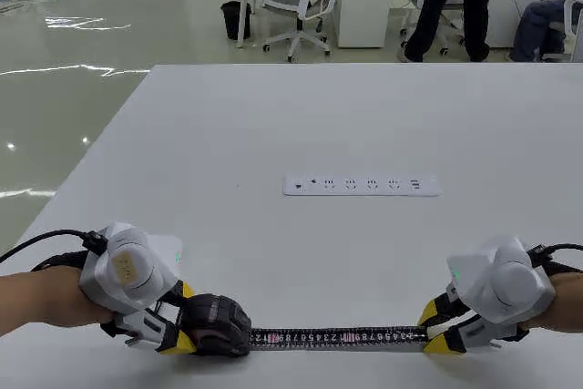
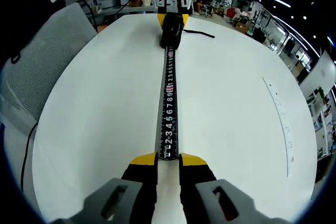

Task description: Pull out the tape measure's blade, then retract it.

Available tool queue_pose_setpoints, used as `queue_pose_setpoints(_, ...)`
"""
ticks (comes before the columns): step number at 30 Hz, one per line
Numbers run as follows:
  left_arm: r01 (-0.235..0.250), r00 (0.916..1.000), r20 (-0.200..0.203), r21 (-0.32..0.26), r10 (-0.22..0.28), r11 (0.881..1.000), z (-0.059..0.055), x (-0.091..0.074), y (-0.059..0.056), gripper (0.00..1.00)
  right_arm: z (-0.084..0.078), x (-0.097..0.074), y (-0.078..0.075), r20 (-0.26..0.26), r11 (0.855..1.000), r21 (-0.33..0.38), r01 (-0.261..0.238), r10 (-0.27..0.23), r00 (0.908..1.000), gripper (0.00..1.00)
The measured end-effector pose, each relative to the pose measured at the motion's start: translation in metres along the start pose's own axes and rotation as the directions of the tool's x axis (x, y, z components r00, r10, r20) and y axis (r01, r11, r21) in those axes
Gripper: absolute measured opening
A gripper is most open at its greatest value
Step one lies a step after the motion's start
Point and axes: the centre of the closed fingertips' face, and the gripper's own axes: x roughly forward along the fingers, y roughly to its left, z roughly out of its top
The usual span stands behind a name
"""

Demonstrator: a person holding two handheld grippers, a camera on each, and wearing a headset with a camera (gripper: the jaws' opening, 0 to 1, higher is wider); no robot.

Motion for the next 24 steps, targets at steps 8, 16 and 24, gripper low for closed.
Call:
queue_pose_setpoints(8, 0.01, 0.9995, -0.029, 0.038, -0.009, 0.999, -0.002, 0.005, -0.001, 0.28, -0.001, -0.001, 0.0, -0.004, 1.0, 0.002, 0.001, -0.001, 1.0, 0.16)
queue_pose_setpoints(16, -0.002, 0.9996, -0.028, 0.033, 0.003, 0.999, -0.001, 0.001, -0.001, 0.36, -0.007, -0.007, 0.0, -0.03, 1.0, 0.006, 0.021, -0.021, 0.9993, 0.18)
queue_pose_setpoints(24, -0.008, 0.9994, -0.034, 0.022, 0.009, 1.0, -0.005, -0.006, -0.006, 0.4, -0.009, -0.021, 0.0, -0.032, 0.997, 0.037, 0.069, -0.068, 0.9972, 0.24)
